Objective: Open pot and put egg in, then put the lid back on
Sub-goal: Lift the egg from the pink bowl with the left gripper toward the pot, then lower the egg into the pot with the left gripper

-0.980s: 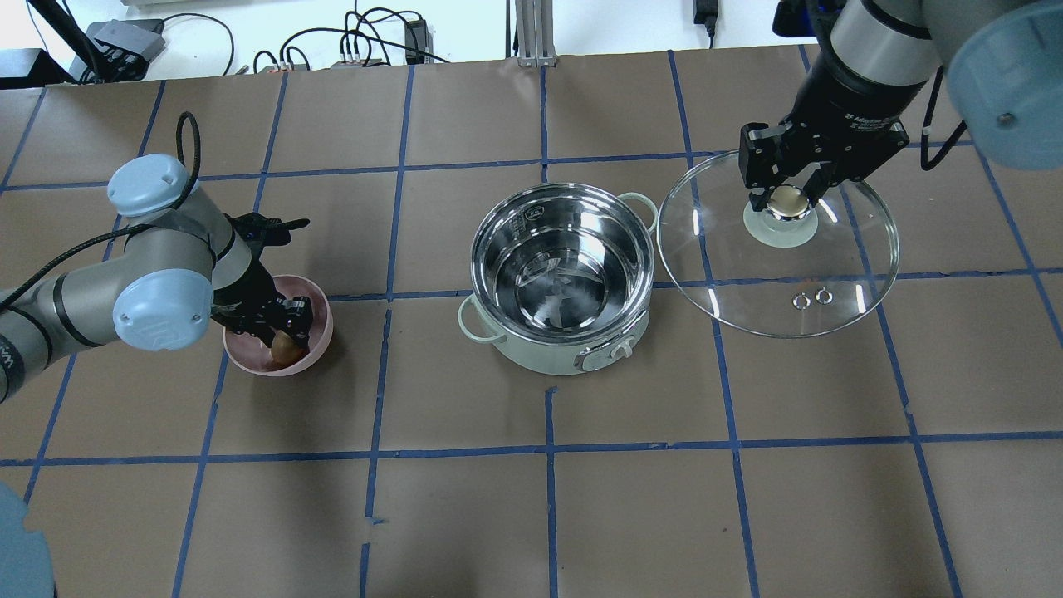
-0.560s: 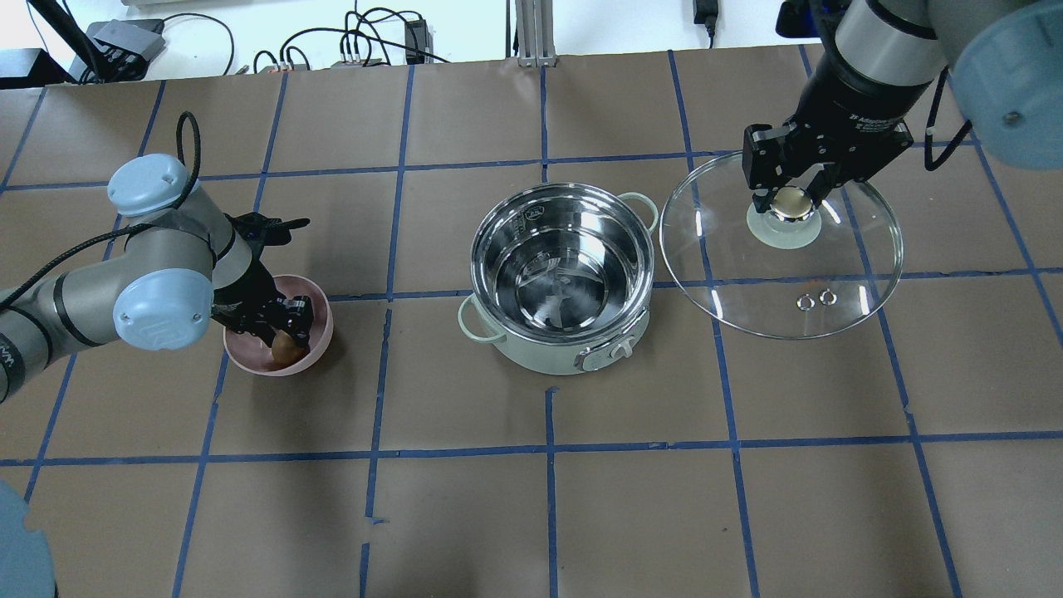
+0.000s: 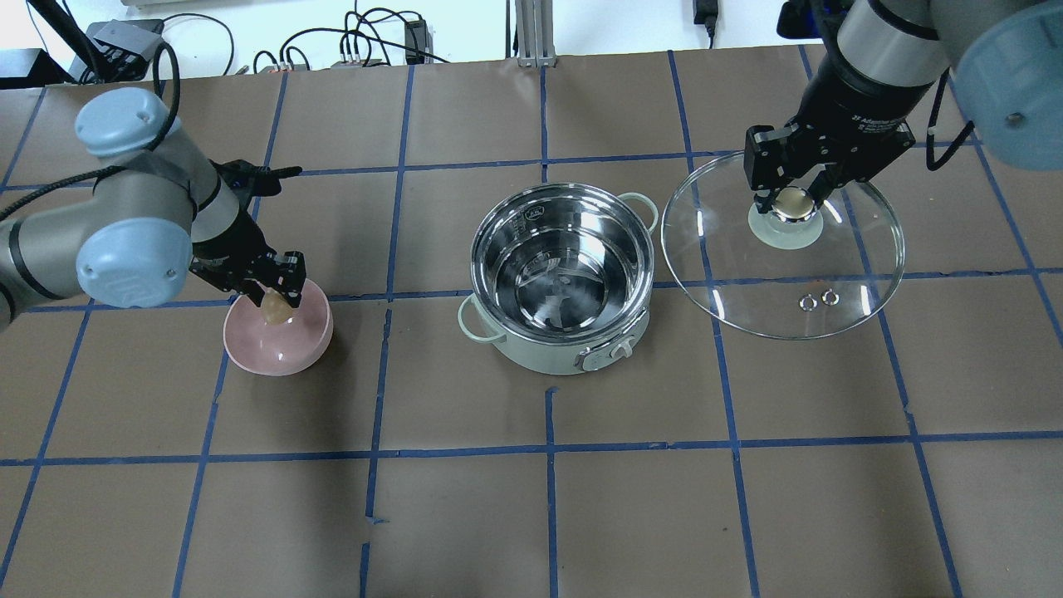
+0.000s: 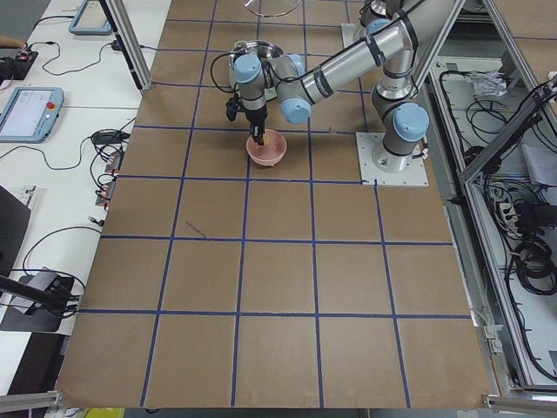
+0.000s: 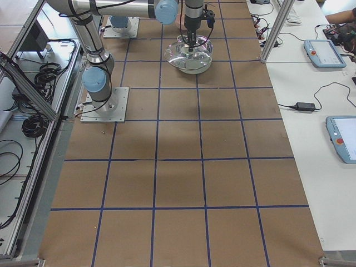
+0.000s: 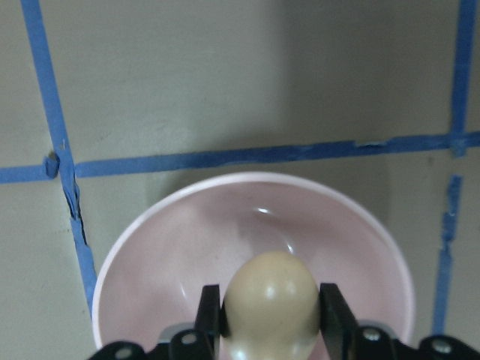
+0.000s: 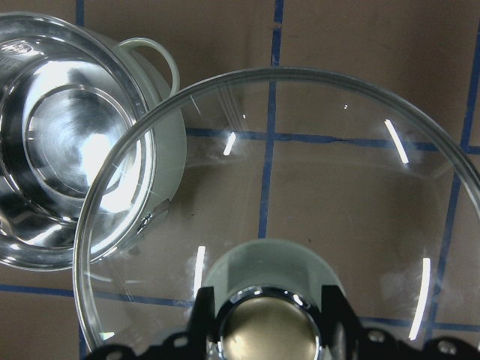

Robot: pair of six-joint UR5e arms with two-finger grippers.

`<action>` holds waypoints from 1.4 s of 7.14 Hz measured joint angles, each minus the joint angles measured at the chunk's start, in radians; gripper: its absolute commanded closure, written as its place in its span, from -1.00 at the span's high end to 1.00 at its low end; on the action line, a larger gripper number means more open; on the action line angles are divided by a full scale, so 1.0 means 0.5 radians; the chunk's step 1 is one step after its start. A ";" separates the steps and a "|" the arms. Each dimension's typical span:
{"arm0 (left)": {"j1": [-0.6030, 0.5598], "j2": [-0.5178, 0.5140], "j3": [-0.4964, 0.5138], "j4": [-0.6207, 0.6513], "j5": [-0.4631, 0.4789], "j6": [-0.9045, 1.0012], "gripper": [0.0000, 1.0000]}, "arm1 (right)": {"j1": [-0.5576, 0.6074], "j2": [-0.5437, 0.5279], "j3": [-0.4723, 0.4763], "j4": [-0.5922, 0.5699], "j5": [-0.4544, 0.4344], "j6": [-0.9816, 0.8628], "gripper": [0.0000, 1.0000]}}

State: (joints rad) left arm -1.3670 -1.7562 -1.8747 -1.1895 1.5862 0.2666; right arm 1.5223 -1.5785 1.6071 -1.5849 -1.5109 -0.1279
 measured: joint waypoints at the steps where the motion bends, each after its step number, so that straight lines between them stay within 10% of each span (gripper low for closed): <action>1: -0.079 0.017 0.136 -0.142 -0.004 -0.109 -0.81 | -0.032 0.000 0.001 -0.001 -0.008 -0.047 -0.57; 7: -1.157 -0.386 0.713 0.095 -0.031 -1.121 -0.79 | -0.187 -0.003 0.009 0.028 -0.001 -0.207 -0.58; 10: -1.312 -0.617 0.684 0.254 -0.045 -1.158 -0.79 | -0.188 -0.003 0.010 0.028 0.000 -0.207 -0.58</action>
State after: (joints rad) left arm -2.0228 -2.0646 -1.5325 -1.0626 1.5637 -0.3125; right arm 1.4282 -1.5799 1.6122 -1.5708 -1.5110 -0.2316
